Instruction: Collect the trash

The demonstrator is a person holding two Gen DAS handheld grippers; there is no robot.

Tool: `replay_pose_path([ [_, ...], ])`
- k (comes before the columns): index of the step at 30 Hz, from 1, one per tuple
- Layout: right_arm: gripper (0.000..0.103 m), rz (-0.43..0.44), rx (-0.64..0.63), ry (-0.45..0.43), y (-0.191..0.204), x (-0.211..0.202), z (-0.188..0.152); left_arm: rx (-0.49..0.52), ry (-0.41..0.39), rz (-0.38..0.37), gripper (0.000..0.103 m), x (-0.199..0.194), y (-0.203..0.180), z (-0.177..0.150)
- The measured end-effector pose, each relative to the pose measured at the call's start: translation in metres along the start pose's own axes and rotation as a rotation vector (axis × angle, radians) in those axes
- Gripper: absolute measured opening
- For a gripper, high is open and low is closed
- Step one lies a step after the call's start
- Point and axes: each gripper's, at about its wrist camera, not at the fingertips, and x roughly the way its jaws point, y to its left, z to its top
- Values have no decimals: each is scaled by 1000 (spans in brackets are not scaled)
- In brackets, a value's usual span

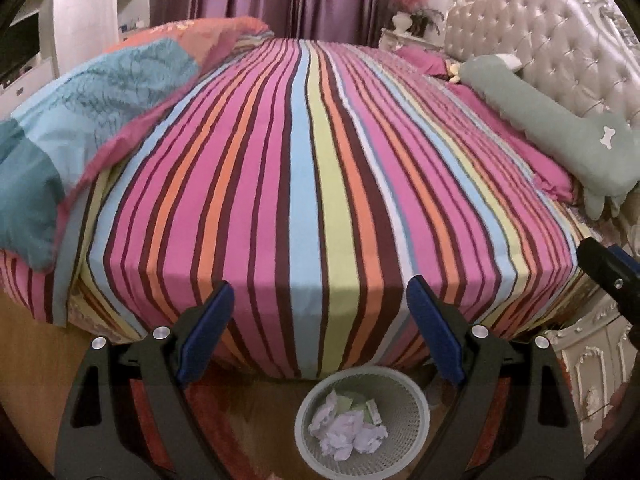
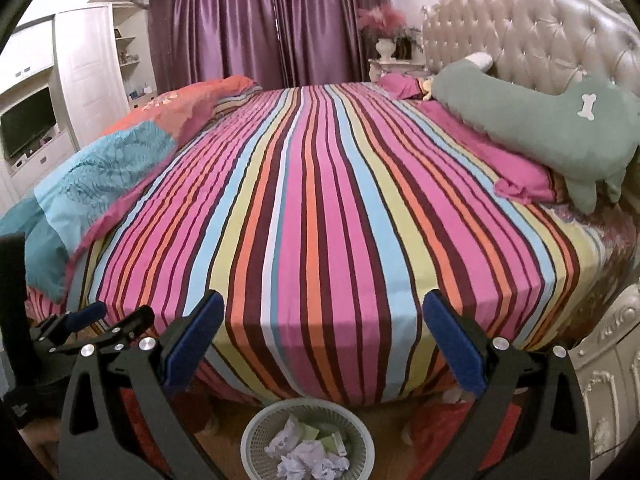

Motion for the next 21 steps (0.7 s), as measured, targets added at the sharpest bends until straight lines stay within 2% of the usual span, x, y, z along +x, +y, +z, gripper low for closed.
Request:
replay_pose_path([
  [9,95,3,-11,-62,-1,-12,8,33,-61,-18,85,-10,-15,12],
  [21,95,-7,-5,-67,-1,-9,10,52,-98,-22,85,-11,-18,18],
])
